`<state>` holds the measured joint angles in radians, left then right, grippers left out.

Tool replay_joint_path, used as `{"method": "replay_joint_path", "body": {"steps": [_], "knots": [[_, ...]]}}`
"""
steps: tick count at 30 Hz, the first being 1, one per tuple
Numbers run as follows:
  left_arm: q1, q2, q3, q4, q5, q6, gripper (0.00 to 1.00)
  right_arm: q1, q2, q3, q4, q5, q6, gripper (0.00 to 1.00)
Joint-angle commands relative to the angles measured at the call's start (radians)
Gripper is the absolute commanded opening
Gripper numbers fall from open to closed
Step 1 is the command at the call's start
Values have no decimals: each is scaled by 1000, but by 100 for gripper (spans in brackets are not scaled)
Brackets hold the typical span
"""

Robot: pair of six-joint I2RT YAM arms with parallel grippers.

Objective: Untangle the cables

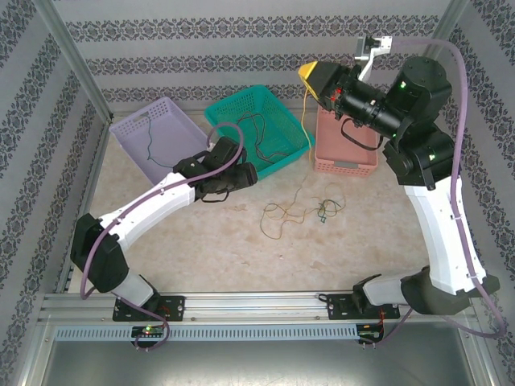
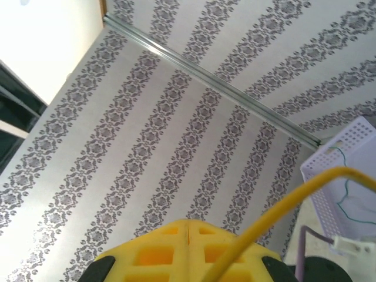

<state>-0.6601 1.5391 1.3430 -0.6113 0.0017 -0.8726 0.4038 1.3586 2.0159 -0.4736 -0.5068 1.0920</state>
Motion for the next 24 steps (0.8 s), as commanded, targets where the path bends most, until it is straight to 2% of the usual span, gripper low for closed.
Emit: {"method": "replay_joint_path", "body": {"steps": [1,3,5,10,15,18,24], "knots": [[-30,-60,-35,126,85,-1,64,6,5,64,41,3,-21,0],[-31,-59,-50,166,141,11,59,4,6,88,73,15,-22,0],[-33,-40,-43,162,180,-4,58,-1,21,146,71,22,-28,0],[-35,-12,14,112,184,-90,63,-27,91,319,69,5,-24,0],[-37,26,53,-9,190,-209,69,-56,169,452,81,-10,20,0],[-38,30,19,-1,228,-320,71,-61,193,483,88,-17,32,0],[-59,49,-126,131,380,-683,74,-65,191,470,83,-21,33,0]]}}
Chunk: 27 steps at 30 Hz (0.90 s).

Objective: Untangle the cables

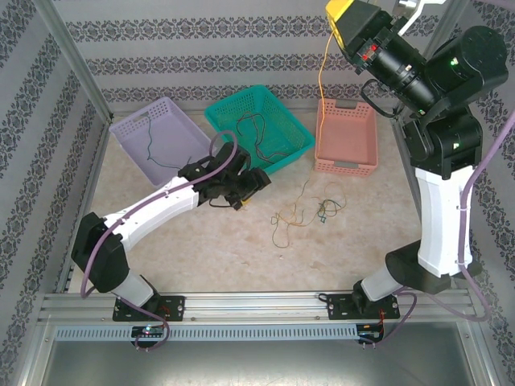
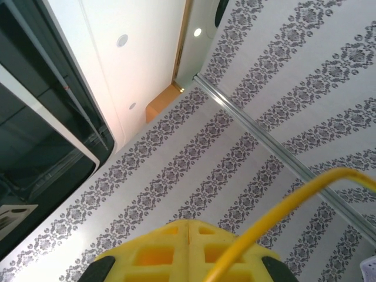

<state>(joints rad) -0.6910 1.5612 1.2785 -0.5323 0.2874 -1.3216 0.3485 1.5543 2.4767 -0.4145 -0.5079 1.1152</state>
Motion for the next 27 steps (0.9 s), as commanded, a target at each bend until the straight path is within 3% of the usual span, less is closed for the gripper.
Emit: {"method": "replay_joint_path", "body": {"steps": [1,8,14,16,21,24,27], "knots": [[-40,30,-89,87,112,-297,75,-12,-6,6,25,-20,7,0],[-122,31,-226,286,160,-646,82,-22,-15,-23,26,-27,4,0],[-139,55,-287,431,110,-809,80,-25,-39,-77,40,-35,8,0],[-138,69,-301,479,84,-842,72,-30,-48,-92,42,-34,9,0],[-126,92,-312,507,44,-846,26,-43,-63,-117,47,-42,15,0],[-106,33,-302,338,-12,-768,10,-56,-71,-130,50,-47,17,0],[-79,-48,-293,129,-74,-681,2,-66,-84,-164,56,-51,17,0]]}}
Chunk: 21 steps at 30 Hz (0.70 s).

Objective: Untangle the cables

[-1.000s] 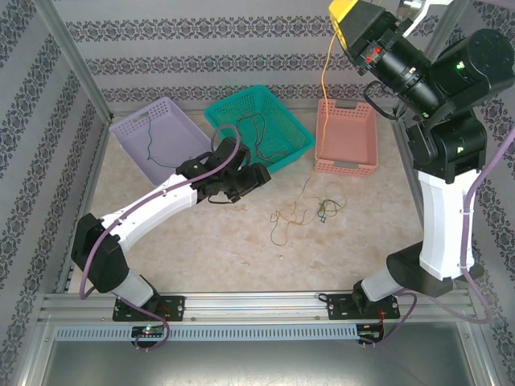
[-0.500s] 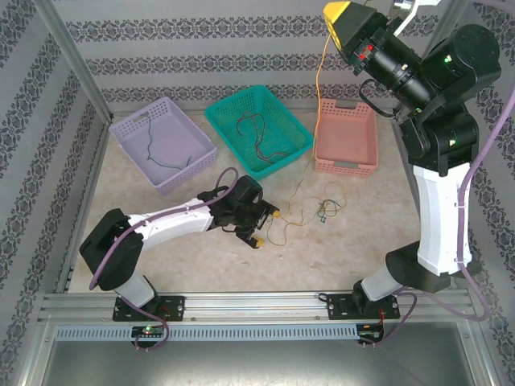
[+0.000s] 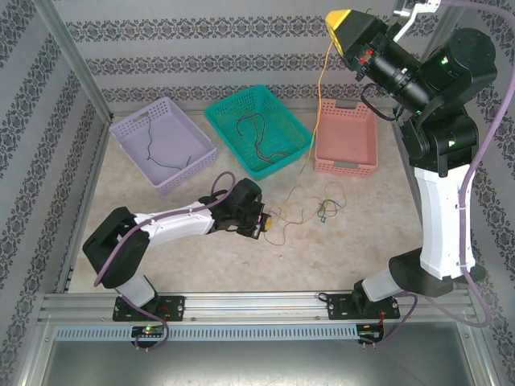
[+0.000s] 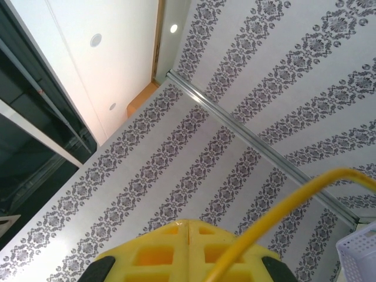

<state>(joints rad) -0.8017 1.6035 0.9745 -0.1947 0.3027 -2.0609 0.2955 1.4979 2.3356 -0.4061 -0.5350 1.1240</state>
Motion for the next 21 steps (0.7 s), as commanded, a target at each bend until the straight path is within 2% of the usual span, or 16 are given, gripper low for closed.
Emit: {"method": "replay_joint_path", "body": {"steps": [1,7,11,13,17,19,21], "knots": [[43,-116,9,-256,-99,85,1,-15,-31,-38,54,-25,10,0],[116,-245,9,-535,-190,249,0,-10,-72,-203,121,-42,18,0],[162,-258,85,-716,-271,434,0,-9,-107,-312,153,-35,0,0],[168,-247,169,-802,-355,555,0,-12,-118,-346,155,-34,-13,0],[129,-129,436,-965,-570,916,0,-13,-138,-413,176,-35,-20,0],[111,-63,525,-1069,-670,989,0,-13,-148,-451,198,-36,-11,0],[107,-38,567,-1099,-730,1042,0,-14,-153,-477,216,-38,-4,0]]}}
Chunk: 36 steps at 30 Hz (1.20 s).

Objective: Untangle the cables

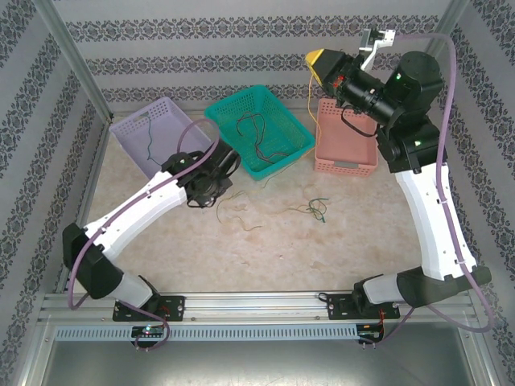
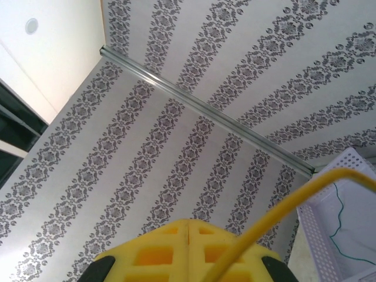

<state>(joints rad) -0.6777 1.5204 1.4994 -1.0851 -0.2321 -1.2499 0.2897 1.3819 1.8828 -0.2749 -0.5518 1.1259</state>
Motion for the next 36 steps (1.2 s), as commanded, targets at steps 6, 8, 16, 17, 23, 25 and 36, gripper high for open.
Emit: {"method": "replay_joint_path", "body": {"steps": [6,8,16,17,23,25,36], "knots": [[-34,-27,108,-129,-361,344,0,-19,-43,-18,86,-15,-34,0],[-84,-29,135,-90,-456,428,0,-32,-40,-11,105,-20,-30,0],[-219,-283,-183,438,-588,591,0,-51,-38,-11,101,-26,-37,0],[-176,-297,-241,461,-520,540,0,-50,-40,-21,99,-26,-34,0],[-11,-267,-291,519,-25,410,0,-48,-58,-82,106,-33,-21,0],[-14,-285,-252,520,-50,402,0,-50,-65,-83,90,-27,-36,0],[38,-22,36,409,331,147,0,-267,-21,37,26,13,-82,0]]}}
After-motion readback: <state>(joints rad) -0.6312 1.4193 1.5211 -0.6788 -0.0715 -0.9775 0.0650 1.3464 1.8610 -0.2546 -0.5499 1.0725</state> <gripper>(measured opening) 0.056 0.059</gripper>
